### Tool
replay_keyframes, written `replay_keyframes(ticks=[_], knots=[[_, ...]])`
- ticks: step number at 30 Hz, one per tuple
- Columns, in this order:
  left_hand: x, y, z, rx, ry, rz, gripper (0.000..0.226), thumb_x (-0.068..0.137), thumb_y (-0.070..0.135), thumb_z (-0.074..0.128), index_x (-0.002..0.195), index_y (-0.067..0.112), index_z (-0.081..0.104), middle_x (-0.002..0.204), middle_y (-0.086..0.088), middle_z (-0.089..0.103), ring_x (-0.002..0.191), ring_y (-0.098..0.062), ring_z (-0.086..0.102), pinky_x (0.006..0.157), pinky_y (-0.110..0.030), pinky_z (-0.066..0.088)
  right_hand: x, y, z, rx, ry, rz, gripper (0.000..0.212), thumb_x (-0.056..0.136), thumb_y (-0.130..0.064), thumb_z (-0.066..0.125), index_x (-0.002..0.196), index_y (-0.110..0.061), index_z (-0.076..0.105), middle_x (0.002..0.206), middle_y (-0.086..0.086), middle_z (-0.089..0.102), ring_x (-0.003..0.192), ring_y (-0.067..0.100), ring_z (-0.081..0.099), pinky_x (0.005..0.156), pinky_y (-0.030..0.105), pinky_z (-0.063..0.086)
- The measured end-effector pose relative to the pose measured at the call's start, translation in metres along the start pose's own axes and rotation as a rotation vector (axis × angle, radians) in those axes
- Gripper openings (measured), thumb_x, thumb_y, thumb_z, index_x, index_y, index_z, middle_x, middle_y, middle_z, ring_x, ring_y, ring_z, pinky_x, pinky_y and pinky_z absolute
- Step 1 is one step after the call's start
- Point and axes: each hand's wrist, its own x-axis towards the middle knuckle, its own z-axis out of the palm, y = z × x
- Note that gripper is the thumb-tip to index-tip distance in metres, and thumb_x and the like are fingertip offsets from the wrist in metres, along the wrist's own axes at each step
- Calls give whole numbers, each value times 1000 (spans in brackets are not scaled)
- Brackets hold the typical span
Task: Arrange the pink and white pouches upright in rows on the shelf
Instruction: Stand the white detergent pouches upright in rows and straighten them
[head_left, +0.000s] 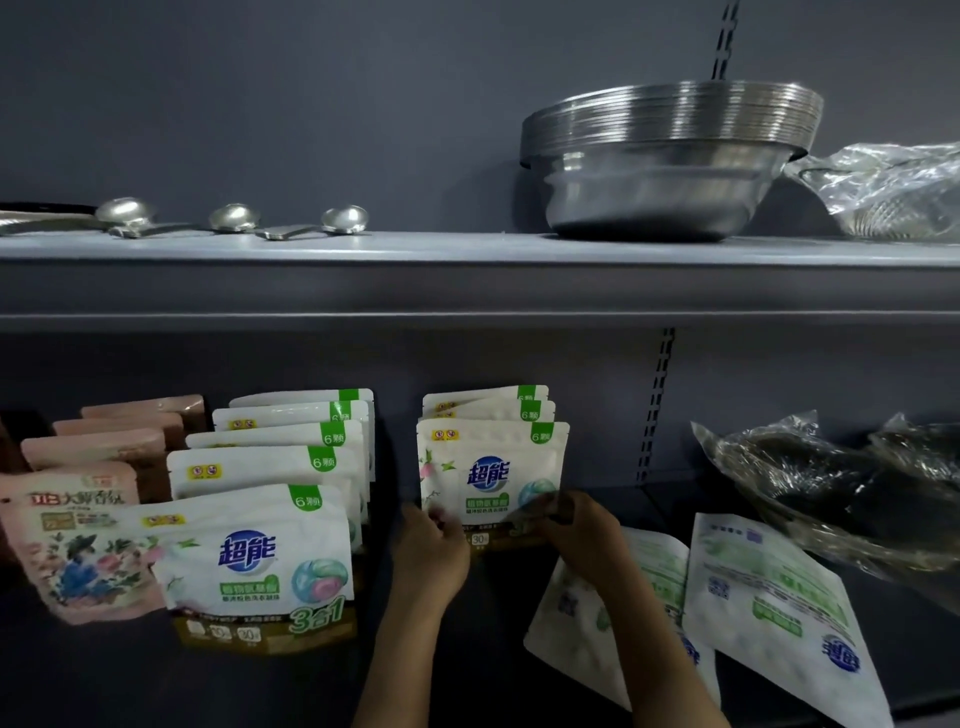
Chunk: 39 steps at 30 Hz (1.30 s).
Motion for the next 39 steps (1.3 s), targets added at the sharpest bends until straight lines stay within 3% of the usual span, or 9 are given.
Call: replay_keyframes(ticks=[7,11,17,21,24,27,32,35,39], knots=[[-11,2,8,97,-14,68,36,98,24,38,131,11,42,129,-10,54,117,-27,52,85,-29,39,-15,5,-15,-15,33,-29,46,88,-27,62,128,-8,50,128,7,59,116,21,55,74,16,34],[-16,-2,18,187,-40,117,28,95,26,44,115,12,58,119,-8,59,101,-20,55,76,-24,38,-25,10,-18,36,43,23,59,87,-27,63,138,-6,40,130,10,56,119,26,53,86,27,43],[-28,-9,43,451,-224,142,30,89,32,55,106,7,60,109,-6,64,98,-20,60,75,-26,44,-36,25,-34,-59,183,16,41,92,-19,55,131,-10,49,124,9,61,114,24,56,82,23,40],[-34,-5,53,601,-272,135,61,79,45,66,125,8,48,126,-9,52,112,-25,56,86,-31,48,-44,35,-45,-20,270,2,34,90,-15,55,123,-7,56,113,11,65,93,28,63,74,35,50],[-41,2,62,709,-314,82,95,68,47,76,140,8,28,137,-14,35,123,-30,46,93,-35,47,-50,46,-47,-62,321,-6,27,90,-21,58,111,-4,60,99,14,68,89,30,63,64,29,41],[-46,2,69,616,-303,74,94,65,37,82,138,9,30,134,-15,36,117,-32,52,88,-39,54,-54,57,-48,-71,331,-10,23,92,-20,56,104,-2,61,95,16,68,88,31,61,56,23,26],[-34,-1,57,436,-431,22,66,66,28,80,121,7,52,118,-11,59,98,-24,62,76,-35,57,-59,68,-55,136,301,53,16,91,-23,59,95,-8,62,80,10,69,75,26,62,62,29,44],[-35,3,50,60,-507,-74,50,80,17,69,125,12,48,97,-6,63,70,-15,60,53,-25,51,-55,76,-61,347,274,142,6,90,-22,60,93,-17,59,87,8,69,81,26,63,70,35,51],[-42,27,47,-489,-571,-63,31,88,2,55,117,14,57,92,0,62,80,-16,62,57,-23,54,-55,82,-69,602,316,188,13,89,-20,58,81,-21,67,97,13,70,92,27,63,88,45,51]])
